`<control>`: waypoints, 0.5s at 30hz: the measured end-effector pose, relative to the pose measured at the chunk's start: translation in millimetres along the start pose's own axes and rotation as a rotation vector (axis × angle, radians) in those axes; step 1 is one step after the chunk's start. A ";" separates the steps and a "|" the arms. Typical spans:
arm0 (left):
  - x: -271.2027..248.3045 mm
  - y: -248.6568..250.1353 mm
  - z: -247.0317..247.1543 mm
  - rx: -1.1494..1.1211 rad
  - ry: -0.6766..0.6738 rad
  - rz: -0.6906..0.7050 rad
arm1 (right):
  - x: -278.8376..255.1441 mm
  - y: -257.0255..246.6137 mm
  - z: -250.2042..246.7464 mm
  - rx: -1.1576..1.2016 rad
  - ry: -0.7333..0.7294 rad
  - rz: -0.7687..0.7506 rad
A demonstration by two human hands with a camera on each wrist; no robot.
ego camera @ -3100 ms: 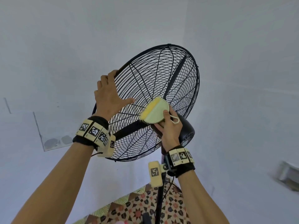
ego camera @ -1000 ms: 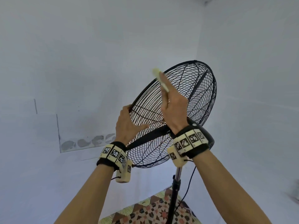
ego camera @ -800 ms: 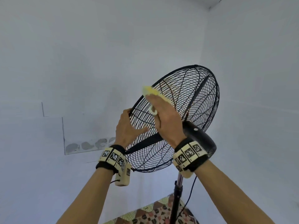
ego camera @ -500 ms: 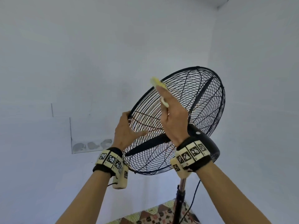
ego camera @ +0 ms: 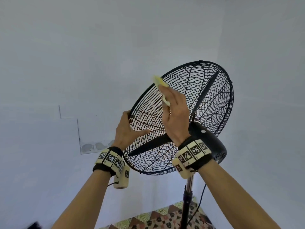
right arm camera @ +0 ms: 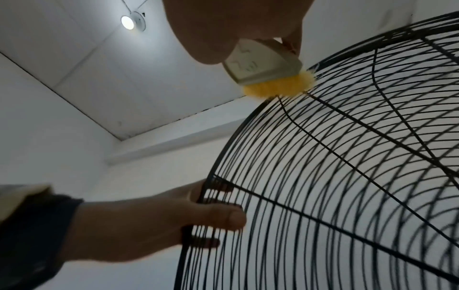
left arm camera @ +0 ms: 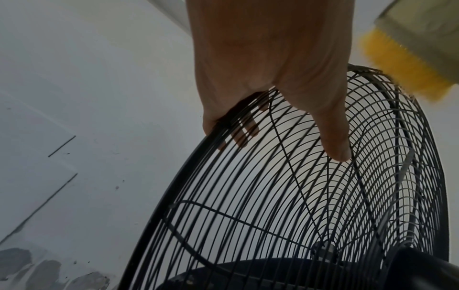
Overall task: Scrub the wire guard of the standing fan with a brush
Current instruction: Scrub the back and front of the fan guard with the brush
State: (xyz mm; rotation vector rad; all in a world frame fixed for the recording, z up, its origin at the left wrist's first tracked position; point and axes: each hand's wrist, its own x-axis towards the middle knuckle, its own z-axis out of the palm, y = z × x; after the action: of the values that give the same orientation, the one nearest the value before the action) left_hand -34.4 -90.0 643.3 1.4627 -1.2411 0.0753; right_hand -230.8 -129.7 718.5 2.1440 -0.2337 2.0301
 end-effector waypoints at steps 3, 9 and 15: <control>2.1 0.8 -0.6 0.010 -0.008 -0.008 | -32.6 -9.2 9.8 0.018 -0.202 -0.127; -0.9 1.6 -3.9 0.007 -0.019 0.010 | -45.4 -11.6 6.6 0.103 -0.206 -0.155; -1.1 4.7 -1.3 0.011 0.001 0.001 | -27.3 24.0 -9.6 0.009 0.062 -0.036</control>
State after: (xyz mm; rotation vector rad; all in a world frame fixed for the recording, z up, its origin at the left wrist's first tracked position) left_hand -37.5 -87.3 646.2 1.4711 -1.2426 0.0840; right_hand -247.3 -151.0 692.3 2.0715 -0.1763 2.0780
